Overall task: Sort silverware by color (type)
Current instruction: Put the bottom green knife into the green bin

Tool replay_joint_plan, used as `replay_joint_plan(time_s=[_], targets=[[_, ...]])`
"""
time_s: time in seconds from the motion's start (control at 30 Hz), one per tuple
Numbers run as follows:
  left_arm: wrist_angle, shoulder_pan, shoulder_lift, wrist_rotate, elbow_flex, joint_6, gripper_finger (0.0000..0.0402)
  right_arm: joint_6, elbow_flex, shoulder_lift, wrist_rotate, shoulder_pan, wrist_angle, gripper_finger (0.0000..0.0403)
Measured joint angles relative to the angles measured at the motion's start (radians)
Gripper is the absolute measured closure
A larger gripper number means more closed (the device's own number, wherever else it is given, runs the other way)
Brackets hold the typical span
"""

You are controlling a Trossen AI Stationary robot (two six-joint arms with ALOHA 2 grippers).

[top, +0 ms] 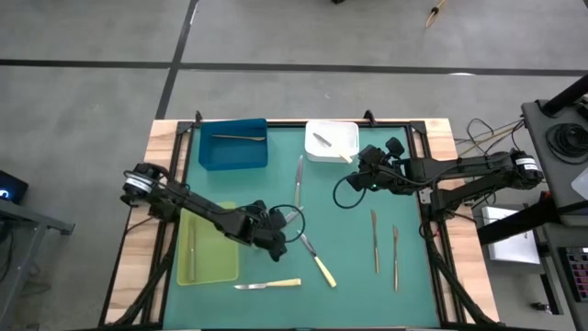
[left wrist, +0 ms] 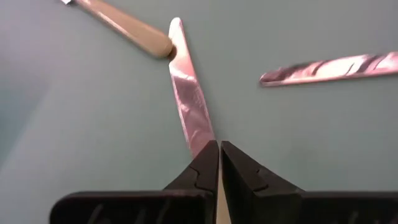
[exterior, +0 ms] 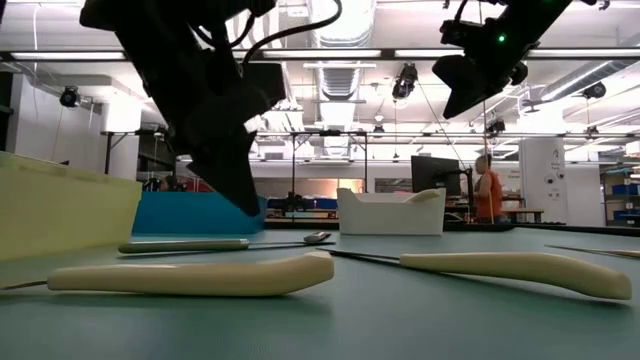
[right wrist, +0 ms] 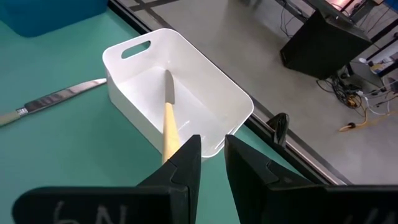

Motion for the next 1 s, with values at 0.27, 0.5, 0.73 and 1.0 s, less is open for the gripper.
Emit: replay_joint_plan(time_s=[0.27, 0.5, 0.73, 1.0], targets=[[-0.223, -0.002, 0.005, 0.025, 0.086, -0.028, 0.0334, 0.000, -0.006, 0.000, 0.000, 0.000, 0.000, 0.0339], [-0.144, -0.002, 0.005, 0.025, 0.053, -0.030, 0.0236, 0.000, -0.007, 0.000, 0.000, 0.000, 0.000, 0.0339], [-0.063, -0.003, 0.007, 0.049, -0.017, -0.070, 0.0206, 0.000, -0.007, 0.000, 0.000, 0.000, 0.000, 0.0339], [0.046, -0.005, 0.007, 0.061, -0.077, -0.082, 0.0213, 0.000, -0.008, 0.000, 0.000, 0.000, 0.000, 0.0339]])
